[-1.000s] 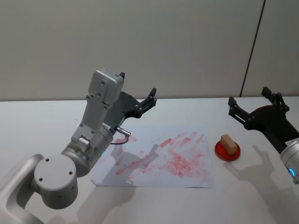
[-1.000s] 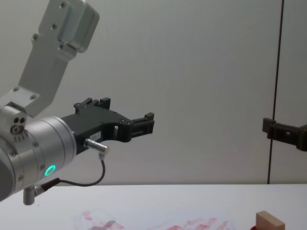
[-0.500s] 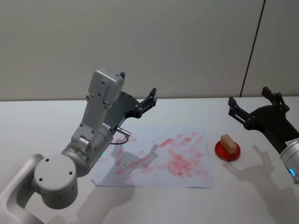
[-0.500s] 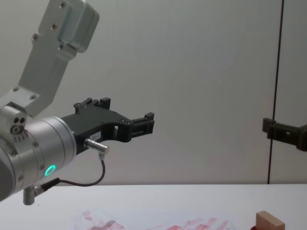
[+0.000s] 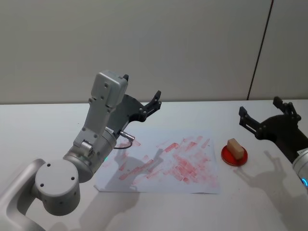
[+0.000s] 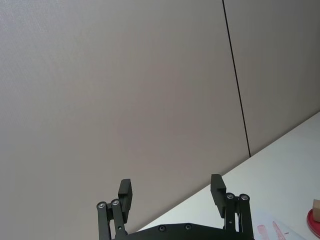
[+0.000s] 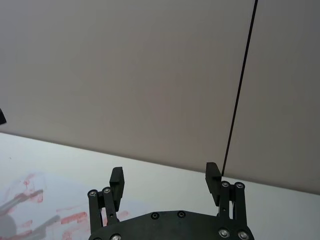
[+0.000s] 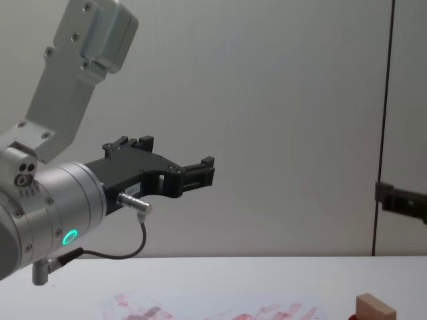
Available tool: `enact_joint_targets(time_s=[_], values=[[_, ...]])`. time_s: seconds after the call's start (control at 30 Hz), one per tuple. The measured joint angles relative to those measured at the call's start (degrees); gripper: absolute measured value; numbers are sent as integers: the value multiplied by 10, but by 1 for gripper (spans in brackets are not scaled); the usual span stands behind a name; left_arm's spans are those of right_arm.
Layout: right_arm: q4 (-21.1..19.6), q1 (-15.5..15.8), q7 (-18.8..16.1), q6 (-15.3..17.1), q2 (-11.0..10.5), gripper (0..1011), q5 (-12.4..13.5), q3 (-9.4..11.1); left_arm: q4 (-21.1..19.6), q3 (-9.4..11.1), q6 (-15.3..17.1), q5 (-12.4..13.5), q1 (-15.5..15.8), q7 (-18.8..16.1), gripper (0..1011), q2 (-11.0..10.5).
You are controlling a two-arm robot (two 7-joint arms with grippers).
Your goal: Use the one hand to pick up the stamp and affix it onto the A4 paper.
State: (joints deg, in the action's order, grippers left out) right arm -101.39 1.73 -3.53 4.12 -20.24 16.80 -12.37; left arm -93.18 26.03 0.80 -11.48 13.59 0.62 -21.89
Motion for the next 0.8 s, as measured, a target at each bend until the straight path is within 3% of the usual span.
enact_joint_targets(time_s=[0.37,0.8], values=[[23,-8,2,60,4,1001,-16,-3,0,0,0,0,0,0,1002,0],[101,-59,-26,121,42,1001,-62,-26,0,0,0,0,0,0,1002,0]])
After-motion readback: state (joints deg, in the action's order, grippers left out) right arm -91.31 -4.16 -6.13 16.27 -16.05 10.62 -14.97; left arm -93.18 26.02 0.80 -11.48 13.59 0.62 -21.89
